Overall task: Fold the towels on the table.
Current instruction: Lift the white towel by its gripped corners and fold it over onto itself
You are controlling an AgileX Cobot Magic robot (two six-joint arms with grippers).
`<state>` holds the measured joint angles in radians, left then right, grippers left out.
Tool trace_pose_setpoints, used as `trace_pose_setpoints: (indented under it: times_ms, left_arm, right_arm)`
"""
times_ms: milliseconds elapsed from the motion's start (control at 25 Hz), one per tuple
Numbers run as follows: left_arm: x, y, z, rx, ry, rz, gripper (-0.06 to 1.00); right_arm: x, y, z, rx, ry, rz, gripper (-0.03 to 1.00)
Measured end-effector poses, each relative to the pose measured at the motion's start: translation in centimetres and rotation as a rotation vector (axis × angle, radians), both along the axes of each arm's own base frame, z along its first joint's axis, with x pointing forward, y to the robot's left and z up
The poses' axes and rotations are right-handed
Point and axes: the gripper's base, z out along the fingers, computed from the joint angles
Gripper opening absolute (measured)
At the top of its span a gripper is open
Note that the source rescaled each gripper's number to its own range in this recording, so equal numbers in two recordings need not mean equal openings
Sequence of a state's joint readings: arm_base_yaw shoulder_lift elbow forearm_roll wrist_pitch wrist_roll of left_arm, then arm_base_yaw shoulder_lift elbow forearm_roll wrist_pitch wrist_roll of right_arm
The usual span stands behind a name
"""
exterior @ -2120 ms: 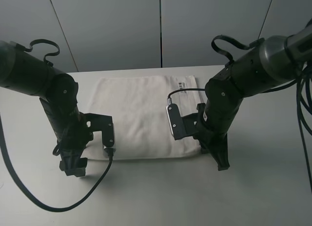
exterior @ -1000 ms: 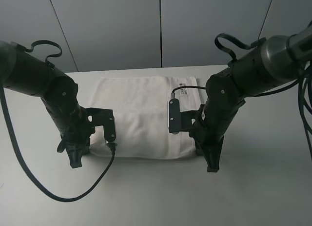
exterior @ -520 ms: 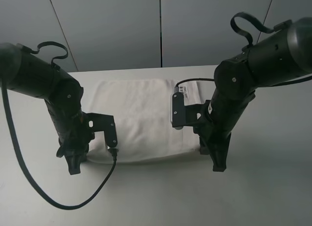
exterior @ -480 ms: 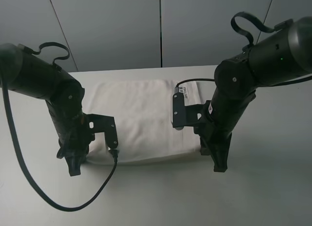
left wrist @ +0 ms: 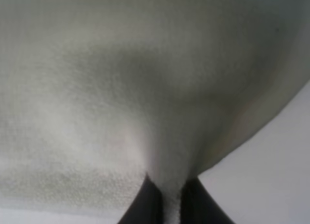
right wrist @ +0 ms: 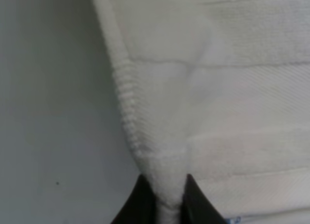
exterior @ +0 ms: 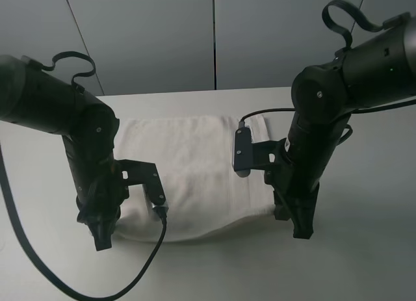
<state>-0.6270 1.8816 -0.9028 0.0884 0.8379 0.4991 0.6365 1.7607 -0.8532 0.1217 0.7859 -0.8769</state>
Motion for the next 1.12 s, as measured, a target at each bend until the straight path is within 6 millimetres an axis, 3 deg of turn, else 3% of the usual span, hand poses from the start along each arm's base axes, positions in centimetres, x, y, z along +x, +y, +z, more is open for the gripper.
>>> trace_pose_setpoints:
  times_ms: [280, 800, 1120]
  left_arm:
    - [-0.5, 0.0, 3.9, -0.085, -0.068, 0.036, 0.0]
    - [-1.0, 0.4, 9.7, -0.242, -0.281, 0.18, 0.0]
    - [-2.4, 1.5, 12.8, -0.286, -0.332, 0.256, 0.0]
  right_arm:
    - [-0.8, -0.2, 2.3, 0.035, 0.004, -0.032, 0.0]
    - [-1.3, -0.5, 7.6, 0.153, -0.094, -0.354, 0.0]
    - [-2.7, -1.3, 9.7, 0.122, -0.043, -0.371, 0.0]
